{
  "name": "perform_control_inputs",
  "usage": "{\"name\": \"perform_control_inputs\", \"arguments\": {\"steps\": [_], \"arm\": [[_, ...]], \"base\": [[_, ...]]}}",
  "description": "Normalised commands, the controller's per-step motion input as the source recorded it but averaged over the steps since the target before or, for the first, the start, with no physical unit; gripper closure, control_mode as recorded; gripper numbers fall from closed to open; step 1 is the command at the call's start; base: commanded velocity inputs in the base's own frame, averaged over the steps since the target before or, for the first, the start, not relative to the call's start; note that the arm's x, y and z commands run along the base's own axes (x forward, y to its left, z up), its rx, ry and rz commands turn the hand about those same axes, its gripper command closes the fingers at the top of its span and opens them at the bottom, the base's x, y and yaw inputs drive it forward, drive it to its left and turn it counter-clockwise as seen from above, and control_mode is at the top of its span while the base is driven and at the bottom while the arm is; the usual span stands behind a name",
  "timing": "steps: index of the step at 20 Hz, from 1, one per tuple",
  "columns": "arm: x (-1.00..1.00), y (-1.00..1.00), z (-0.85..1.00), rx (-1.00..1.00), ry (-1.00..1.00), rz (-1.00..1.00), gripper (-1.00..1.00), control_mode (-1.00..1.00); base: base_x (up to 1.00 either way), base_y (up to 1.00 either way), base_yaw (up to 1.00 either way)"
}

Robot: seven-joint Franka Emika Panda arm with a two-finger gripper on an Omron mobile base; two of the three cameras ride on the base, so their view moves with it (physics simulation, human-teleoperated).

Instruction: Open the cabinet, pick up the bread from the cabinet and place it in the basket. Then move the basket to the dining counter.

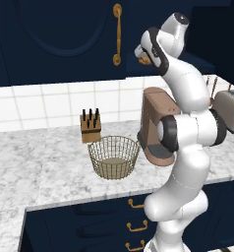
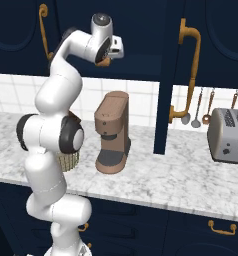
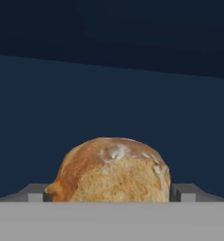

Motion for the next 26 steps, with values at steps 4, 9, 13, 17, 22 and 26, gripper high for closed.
{"name": "perform_control_inputs", "arguments": {"steps": [4,9,13,17,22,26], "arm": [[-0.01,0.01,-0.39,0.07,-0.12,0.0,1.0,-1.0],[-0.31,0.0,-0.01,-0.01,-0.08,-0.08,1.0,-1.0],[-0.92,0.0,0.03,-0.05,-0.16,-0.17,1.0,-1.0],[-1.0,0.01,0.31,-0.02,-0.25,-0.2,1.0,-1.0],[-1.0,0.18,0.35,-0.05,-0.21,-0.26,1.0,-1.0],[-0.98,0.42,0.56,-0.06,0.01,-0.06,1.0,-1.0]], "base": [[0.0,0.0,0.0],[0.0,0.0,0.0],[0.0,0.0,0.0],[0.0,0.0,0.0],[0.0,0.0,0.0],[0.0,0.0,0.0]]}}
